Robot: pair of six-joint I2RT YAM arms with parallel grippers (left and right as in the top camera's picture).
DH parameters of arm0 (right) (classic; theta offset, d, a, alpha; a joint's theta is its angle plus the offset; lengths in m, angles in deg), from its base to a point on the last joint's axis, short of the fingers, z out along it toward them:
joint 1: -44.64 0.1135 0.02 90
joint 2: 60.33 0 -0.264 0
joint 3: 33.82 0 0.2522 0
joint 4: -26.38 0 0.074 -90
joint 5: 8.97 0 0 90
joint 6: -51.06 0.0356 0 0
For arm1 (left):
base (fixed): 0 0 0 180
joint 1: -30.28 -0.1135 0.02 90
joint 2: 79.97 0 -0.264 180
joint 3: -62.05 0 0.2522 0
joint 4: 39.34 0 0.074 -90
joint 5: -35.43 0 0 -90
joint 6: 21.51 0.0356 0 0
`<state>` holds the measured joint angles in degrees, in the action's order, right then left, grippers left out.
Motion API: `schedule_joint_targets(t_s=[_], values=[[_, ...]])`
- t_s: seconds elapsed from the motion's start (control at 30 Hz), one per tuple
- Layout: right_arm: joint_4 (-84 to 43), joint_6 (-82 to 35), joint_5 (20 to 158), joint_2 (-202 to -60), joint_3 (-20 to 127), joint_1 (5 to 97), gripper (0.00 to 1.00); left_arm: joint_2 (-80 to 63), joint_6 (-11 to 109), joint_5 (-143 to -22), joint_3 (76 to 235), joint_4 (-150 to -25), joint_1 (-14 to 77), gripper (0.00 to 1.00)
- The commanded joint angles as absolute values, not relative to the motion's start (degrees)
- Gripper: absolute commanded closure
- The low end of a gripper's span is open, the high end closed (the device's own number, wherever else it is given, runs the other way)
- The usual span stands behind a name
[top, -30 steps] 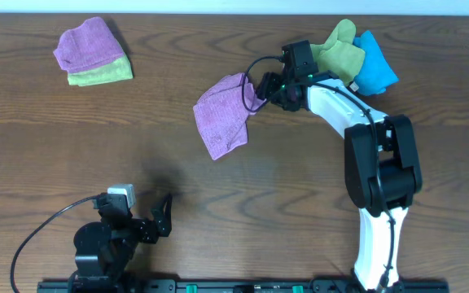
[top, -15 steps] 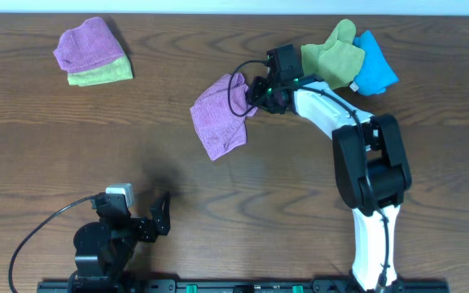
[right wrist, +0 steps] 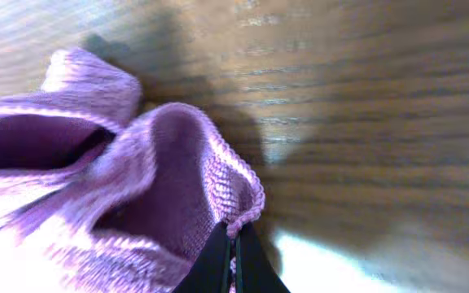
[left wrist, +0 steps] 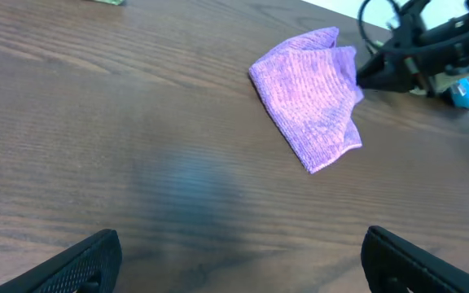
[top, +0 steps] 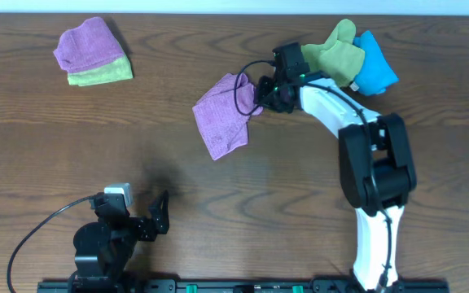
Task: Fold the cloth
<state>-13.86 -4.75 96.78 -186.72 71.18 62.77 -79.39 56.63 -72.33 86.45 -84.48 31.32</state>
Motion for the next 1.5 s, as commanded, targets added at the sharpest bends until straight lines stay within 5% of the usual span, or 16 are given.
schedule_joint_targets(t_s=[0.0,0.7,1.03,1.47], values=[[-14.1,-7.8,96.3,-178.0,74.1,62.5,0.99,-79.8,56.5,-72.0,86.1,-84.1,31.6,0.05],[-11.9,-19.8,101.0,-168.3,75.9,74.6,0.99,-79.8,56.5,-72.0,86.1,-82.6,31.6,0.05],[-5.9,-23.0,98.7,-178.4,75.9,79.0,0.99,-79.8,56.5,-72.0,86.1,-82.6,31.6,0.05],[12.5,-24.9,79.4,-189.1,76.0,79.0,0.99,-79.8,56.4,-72.0,86.1,-82.9,31.6,0.05]])
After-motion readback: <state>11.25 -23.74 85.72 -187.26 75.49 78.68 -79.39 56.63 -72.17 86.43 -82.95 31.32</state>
